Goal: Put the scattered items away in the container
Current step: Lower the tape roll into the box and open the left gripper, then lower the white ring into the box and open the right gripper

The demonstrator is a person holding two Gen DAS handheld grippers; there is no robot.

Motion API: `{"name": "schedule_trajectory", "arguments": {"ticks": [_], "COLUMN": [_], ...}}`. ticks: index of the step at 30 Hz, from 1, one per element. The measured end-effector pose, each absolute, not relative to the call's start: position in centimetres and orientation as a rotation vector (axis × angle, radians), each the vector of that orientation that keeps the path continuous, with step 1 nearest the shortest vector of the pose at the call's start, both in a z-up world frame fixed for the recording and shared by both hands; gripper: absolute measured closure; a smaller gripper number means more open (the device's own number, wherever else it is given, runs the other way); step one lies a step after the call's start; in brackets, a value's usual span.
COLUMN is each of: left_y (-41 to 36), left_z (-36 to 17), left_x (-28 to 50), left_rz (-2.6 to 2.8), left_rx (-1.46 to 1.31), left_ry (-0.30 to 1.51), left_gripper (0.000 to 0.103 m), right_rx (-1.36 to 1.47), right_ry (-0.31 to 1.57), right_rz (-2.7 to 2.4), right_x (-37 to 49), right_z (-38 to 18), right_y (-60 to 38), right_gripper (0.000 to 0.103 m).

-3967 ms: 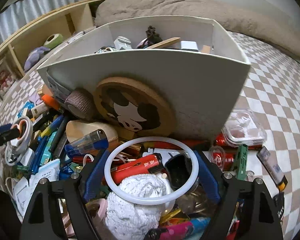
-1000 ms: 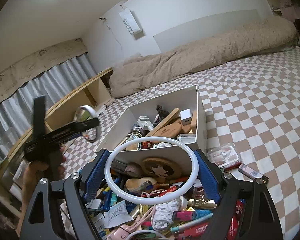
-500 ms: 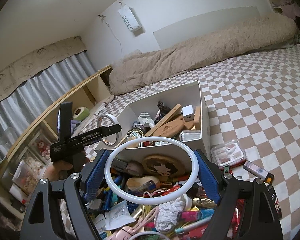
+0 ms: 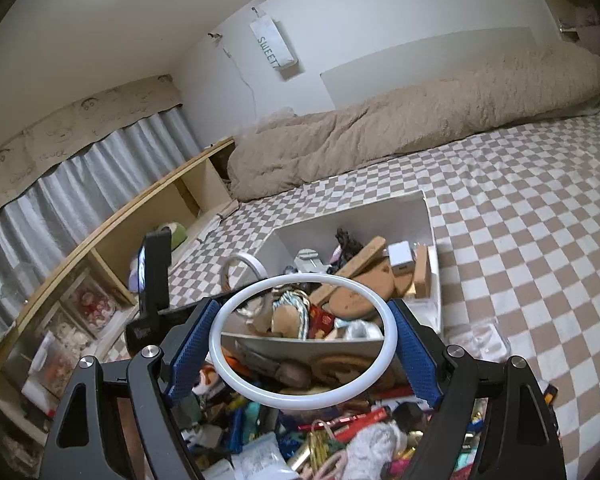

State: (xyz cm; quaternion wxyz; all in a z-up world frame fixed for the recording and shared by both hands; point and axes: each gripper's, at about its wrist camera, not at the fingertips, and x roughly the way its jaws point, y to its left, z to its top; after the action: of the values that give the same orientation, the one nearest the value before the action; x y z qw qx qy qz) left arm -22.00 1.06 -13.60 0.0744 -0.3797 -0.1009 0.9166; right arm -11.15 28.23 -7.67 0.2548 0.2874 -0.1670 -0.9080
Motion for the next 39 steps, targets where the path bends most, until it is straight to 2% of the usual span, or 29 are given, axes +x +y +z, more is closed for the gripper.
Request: {"name": "schedule_trajectory", "arguments": {"ticks": [2, 20, 34, 35, 36, 39], "left_y": [0.8, -2.6, -4.1, -4.1, -4.1, -4.0], "left_z": [-13.6, -12.1, -12.0, -12.0, -12.0, -12.0], "left_x": [-21.9, -21.0, -21.0, -21.0, -21.0, -21.0], "left_rz": [2.767, 2.763, 2.763, 2.762, 2.761, 2.763], "left_rx": [-1.125, -1.079, -1.076, -1.078, -1.080, -1.083], "left_ry": [-0.312, -0.478, -0.546, -0.546, -0.543, -0.530], "left_gripper": [0.002, 0.002, 0.002, 0.002, 0.002, 0.002], "right_rx": [0.793, 1.114, 1.213, 1.223, 1.231, 1.229], "right_ry": [-0.436, -0.333, -0.404, -0.404, -0.407, -0.411], "right_rz": [-2.472, -2.505, -2.541, -2.546, -2.552, -2.552], "right_x": [-12.0, -21.5, -25.9, -26.0, -26.1, -26.0], "right_z": [-7.1, -8.2, -11.1, -11.4, -11.7, -11.9], "right_y": [27.7, 22.7, 21.4, 21.5, 21.7, 22.0], "right_gripper": [0.018, 0.018, 0.018, 0.013, 0.003, 0.001]}}
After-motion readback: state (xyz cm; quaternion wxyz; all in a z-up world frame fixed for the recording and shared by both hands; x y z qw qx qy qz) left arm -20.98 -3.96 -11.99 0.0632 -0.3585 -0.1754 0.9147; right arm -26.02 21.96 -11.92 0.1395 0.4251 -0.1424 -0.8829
